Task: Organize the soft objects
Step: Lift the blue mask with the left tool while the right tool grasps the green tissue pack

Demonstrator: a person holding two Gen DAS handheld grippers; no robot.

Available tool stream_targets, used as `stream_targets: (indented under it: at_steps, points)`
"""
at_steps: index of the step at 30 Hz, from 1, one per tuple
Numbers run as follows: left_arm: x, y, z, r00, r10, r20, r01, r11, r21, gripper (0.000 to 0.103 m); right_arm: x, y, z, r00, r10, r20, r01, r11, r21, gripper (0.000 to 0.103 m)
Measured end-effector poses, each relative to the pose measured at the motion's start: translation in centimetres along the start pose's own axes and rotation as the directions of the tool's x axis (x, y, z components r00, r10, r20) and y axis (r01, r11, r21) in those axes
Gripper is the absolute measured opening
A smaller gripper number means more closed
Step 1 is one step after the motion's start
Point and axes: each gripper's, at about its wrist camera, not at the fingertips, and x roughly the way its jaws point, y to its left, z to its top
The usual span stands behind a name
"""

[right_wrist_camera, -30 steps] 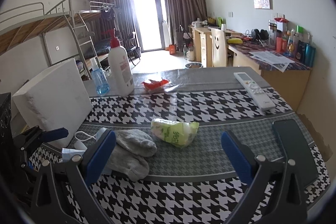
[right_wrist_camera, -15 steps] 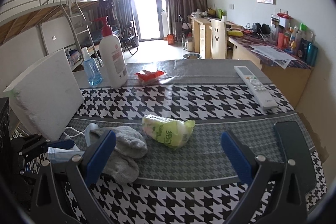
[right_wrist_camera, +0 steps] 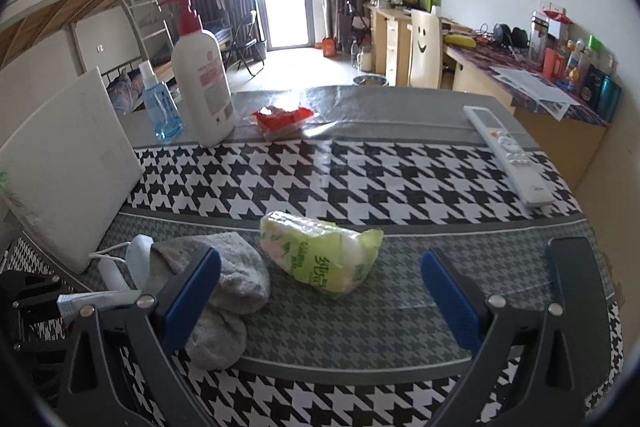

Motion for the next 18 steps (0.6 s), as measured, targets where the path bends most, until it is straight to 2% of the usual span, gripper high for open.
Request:
stream_targets:
  at_steps: [9, 18]
  points:
    - [-0.4, -0.2, 0.0, 1.0, -0.027, 0.005, 0.027, 1.0, 0.005, 0.006, 1.8, -0.1, 0.9, 0.998, 0.041, -0.058, -0.04, 0.999, 0.016, 0.102]
    - [-0.3, 0.1, 0.1, 1.0, -0.028, 0.006, 0.028, 1.0, -0.004, 0.006, 3.6, 0.6, 1.2, 0.994, 0.026, -0.109, -0.026, 1.0, 0.0, 0.101]
